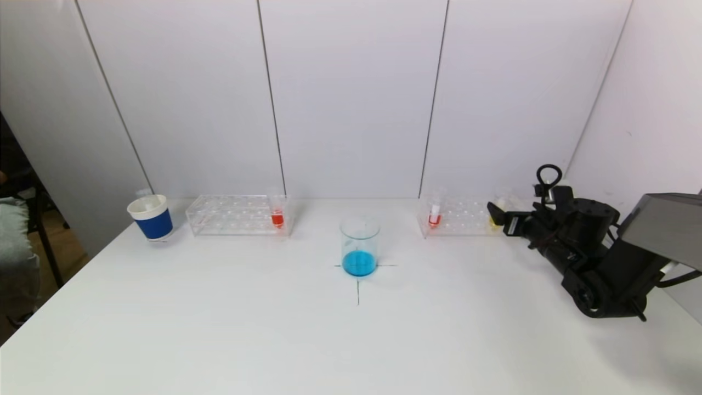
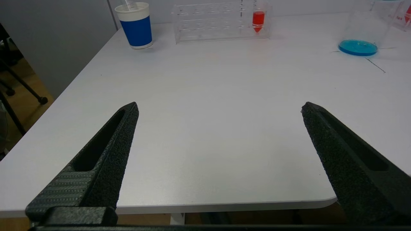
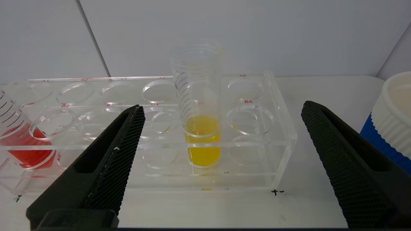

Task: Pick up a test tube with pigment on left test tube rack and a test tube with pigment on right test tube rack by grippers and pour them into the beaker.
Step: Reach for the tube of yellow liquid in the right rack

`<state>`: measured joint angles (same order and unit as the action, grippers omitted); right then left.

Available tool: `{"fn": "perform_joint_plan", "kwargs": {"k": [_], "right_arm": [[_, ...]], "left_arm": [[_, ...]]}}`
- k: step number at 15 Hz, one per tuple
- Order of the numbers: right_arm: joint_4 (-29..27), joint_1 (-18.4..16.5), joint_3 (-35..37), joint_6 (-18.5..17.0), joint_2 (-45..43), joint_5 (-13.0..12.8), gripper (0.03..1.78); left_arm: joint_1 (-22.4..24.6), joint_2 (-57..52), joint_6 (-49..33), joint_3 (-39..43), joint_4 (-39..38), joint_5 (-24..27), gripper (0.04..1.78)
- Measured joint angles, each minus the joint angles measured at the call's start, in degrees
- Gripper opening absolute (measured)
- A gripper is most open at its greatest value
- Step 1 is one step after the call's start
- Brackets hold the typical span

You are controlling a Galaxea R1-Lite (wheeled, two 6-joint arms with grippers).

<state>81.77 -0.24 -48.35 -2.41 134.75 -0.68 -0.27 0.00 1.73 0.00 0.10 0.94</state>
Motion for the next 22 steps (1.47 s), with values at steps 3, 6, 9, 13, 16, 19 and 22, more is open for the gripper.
{"fn": "perform_joint_plan", "kwargs": {"k": [3,6,9,13,16,19,22], "right_arm": [[-1.6,0.1,-2.1,0.1,0.4,0.1,1.77],[-3.0,0.2,-4.5,0.2,0.9,0.2,1.77],[-3.1,0.5,-6.0,0.5,1.7,0.2,1.77],[-4.2,0.8,-8.1,0.5,2.8,0.2,1.77],[-4.4,0.9,-9.3,0.5,3.4,0.2,1.77],[-4.5,1.1,-10.3,1.0,4.1,0.3,1.77],[-5.5,1.1,-11.4,1.1,4.5,0.3,1.77]], "left_arm": [[0.0,0.0,0.0,0.0,0.0,0.0,1.77],[0.0,0.0,0.0,0.0,0.0,0.0,1.77],[0.0,0.0,0.0,0.0,0.0,0.0,1.77],[0.0,0.0,0.1,0.0,0.0,0.0,1.77],[0.0,0.0,0.0,0.0,0.0,0.0,1.77],[0.0,0.0,0.0,0.0,0.0,0.0,1.77],[0.0,0.0,0.0,0.0,0.0,0.0,1.77]]}}
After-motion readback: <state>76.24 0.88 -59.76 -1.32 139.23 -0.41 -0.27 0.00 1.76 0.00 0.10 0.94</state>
